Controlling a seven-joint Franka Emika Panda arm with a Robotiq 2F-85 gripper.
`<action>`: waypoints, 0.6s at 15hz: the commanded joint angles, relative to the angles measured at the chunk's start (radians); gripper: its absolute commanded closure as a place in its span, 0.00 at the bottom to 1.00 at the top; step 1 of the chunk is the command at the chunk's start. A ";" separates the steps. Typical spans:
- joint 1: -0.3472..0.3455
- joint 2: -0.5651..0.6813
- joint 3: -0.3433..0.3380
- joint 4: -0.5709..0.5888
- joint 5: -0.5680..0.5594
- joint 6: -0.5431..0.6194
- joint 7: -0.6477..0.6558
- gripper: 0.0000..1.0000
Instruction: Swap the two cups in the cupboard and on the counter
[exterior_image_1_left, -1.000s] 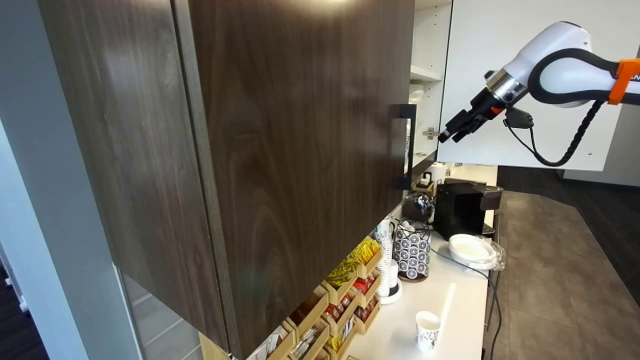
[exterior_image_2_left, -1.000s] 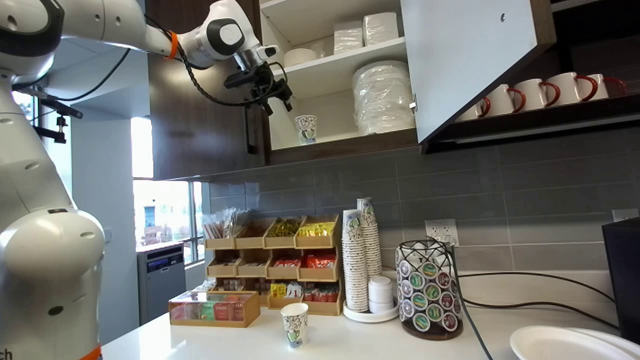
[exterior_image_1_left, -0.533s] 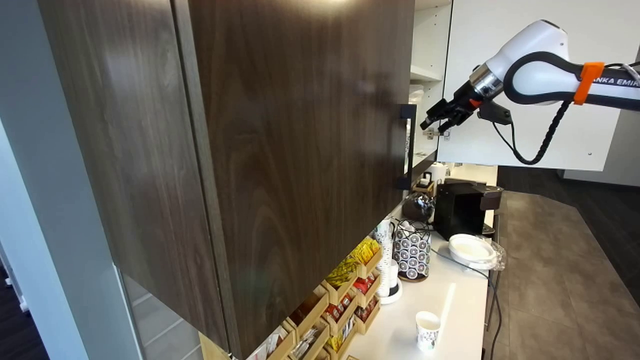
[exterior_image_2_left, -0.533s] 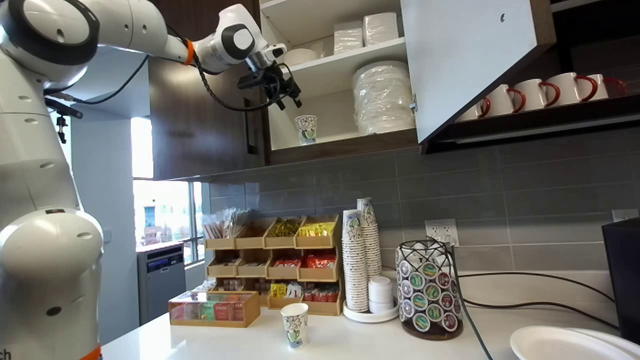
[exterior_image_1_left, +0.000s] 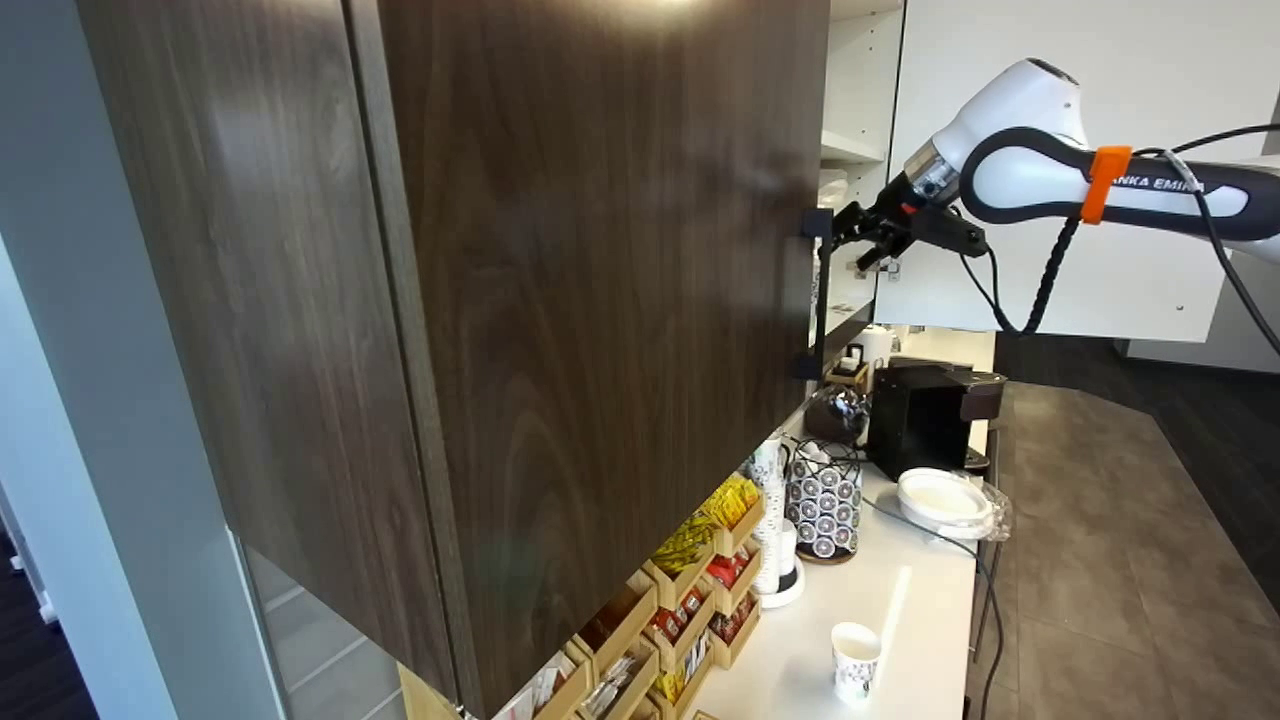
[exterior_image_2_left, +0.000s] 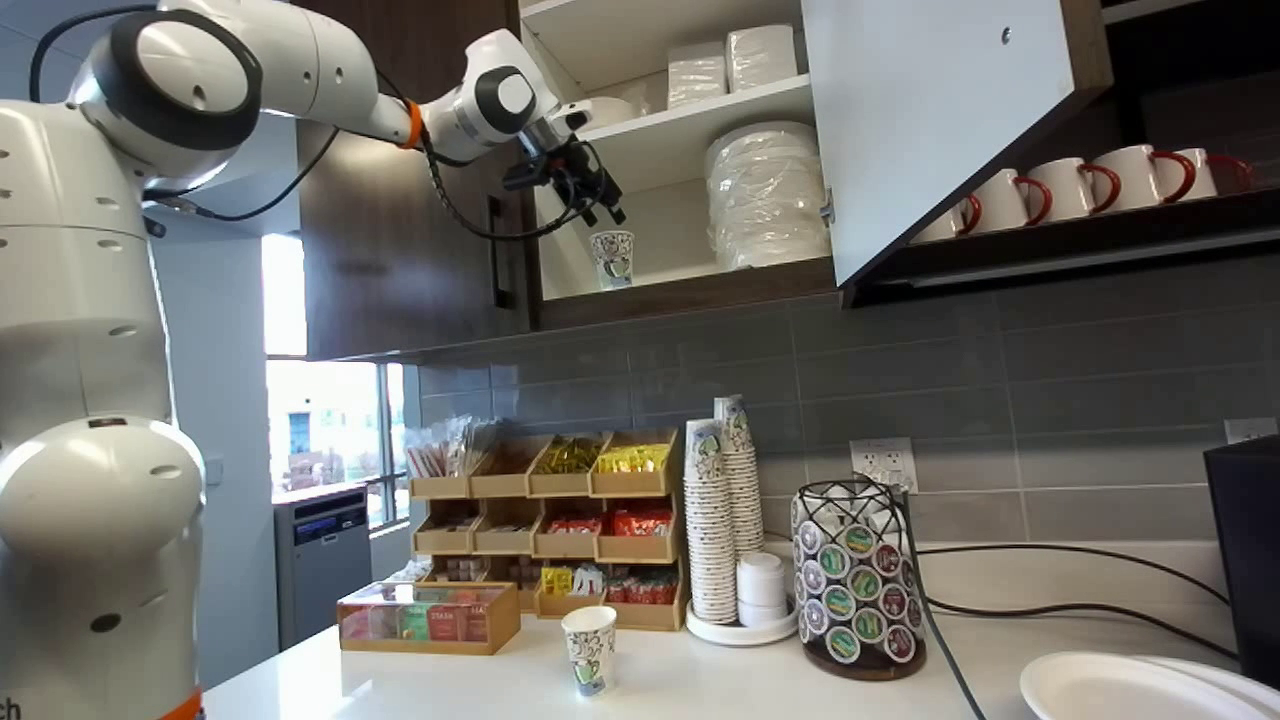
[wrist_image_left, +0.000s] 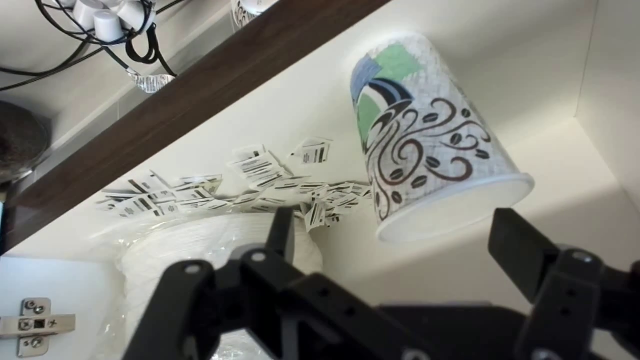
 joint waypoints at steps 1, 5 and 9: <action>-0.001 0.052 0.014 0.061 -0.046 -0.006 0.073 0.00; -0.001 0.068 0.010 0.068 -0.088 -0.028 0.105 0.00; 0.003 0.074 0.006 0.063 -0.103 -0.036 0.114 0.00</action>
